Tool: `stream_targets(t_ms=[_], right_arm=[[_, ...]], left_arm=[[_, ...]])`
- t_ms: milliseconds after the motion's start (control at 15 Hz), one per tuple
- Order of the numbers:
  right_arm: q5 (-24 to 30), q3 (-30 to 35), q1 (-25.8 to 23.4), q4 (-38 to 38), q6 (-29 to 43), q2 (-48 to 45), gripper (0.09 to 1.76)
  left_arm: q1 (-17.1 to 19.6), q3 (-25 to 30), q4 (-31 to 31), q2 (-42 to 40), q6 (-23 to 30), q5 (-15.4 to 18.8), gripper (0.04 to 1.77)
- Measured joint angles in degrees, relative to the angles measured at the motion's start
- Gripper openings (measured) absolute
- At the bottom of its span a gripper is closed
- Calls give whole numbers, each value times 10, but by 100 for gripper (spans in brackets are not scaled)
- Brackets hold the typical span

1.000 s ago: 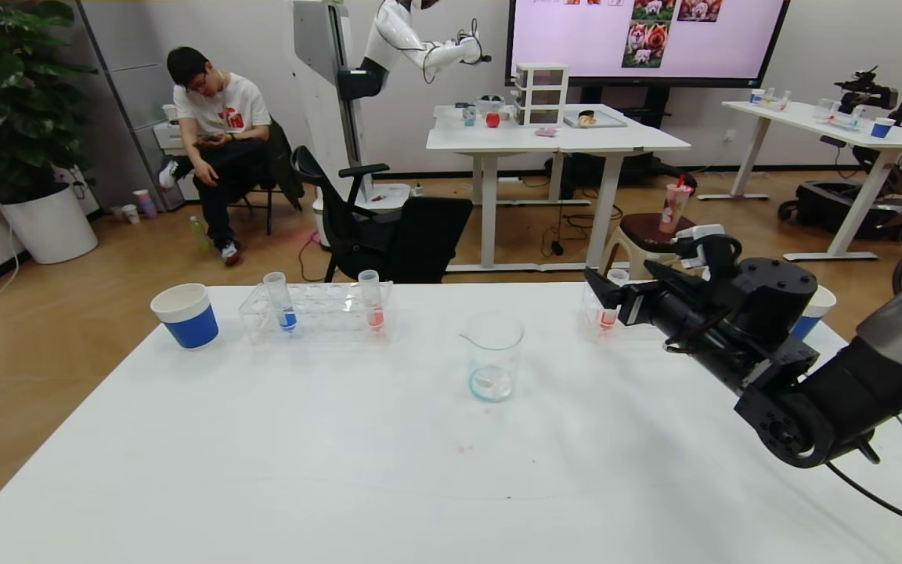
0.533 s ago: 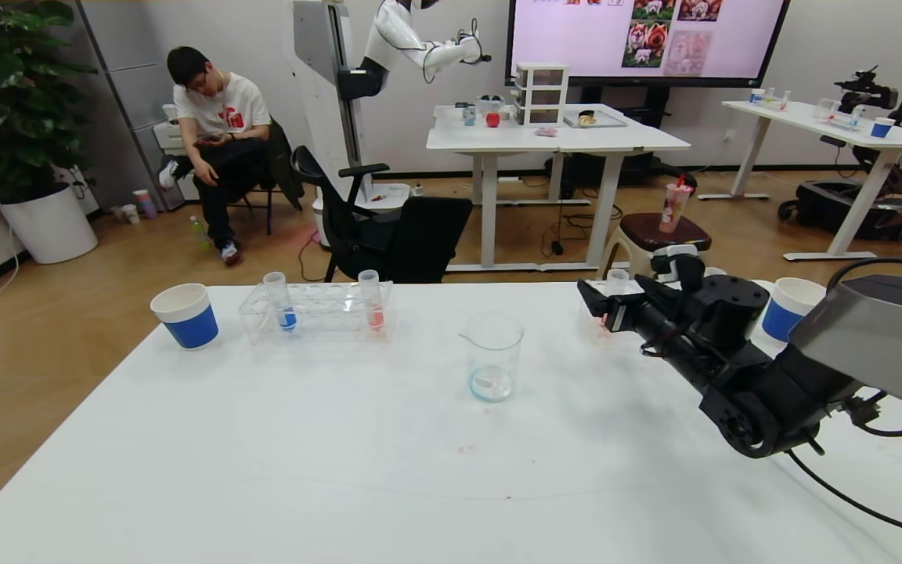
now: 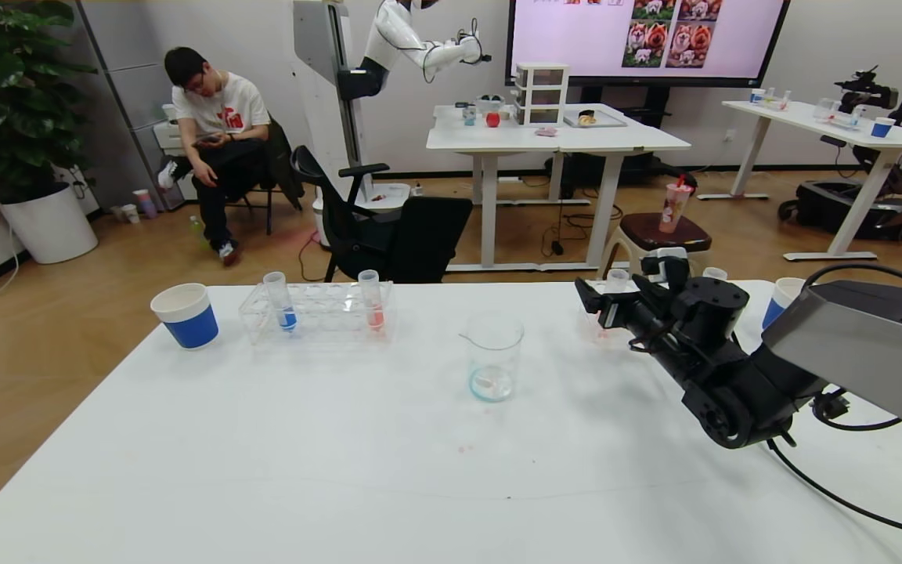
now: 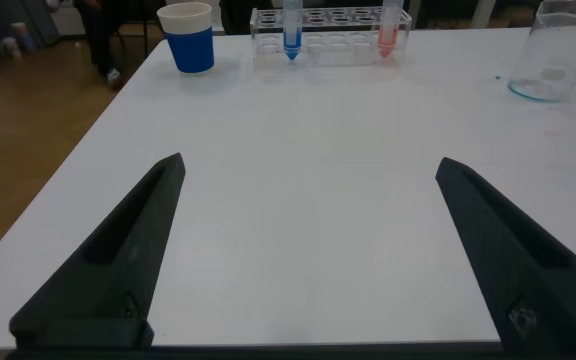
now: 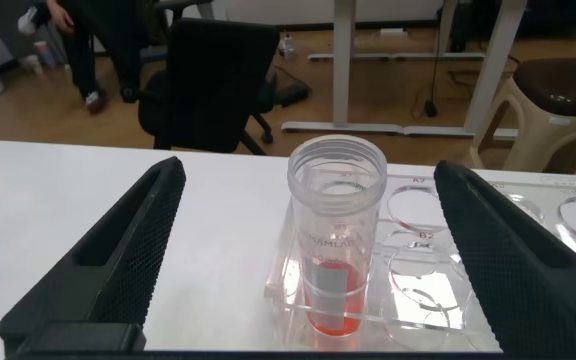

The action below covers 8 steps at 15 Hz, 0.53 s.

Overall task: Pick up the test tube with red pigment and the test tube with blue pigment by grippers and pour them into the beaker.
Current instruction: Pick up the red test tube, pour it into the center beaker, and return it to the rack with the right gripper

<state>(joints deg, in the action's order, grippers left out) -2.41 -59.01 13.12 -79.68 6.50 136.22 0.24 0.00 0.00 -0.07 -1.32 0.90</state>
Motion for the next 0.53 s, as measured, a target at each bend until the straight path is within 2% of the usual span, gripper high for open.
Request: stream_targets(t_ms=[67, 133, 200, 267, 333, 400, 533], right_arm=[[0, 0, 1, -1, 0, 1, 172], [0, 0, 4, -2, 0, 1, 158], [0, 0, 6, -6, 0, 1, 131], [-3, 1, 7, -8, 0, 1, 85], [-3, 3, 5, -9, -1, 1, 49], [-4, 4, 7, -9, -2, 0, 32], [-2, 6, 8, -10, 0, 0, 62]], left_arm=[[0, 0, 0, 0, 0, 0, 175], [0, 0, 0, 0, 0, 0, 175], [0, 0, 0, 0, 0, 0, 175], [0, 0, 0, 0, 0, 0, 175], [0, 0, 0, 0, 0, 0, 175], [0, 0, 0, 0, 0, 0, 175], [-1, 0, 0, 0, 0, 0, 175]])
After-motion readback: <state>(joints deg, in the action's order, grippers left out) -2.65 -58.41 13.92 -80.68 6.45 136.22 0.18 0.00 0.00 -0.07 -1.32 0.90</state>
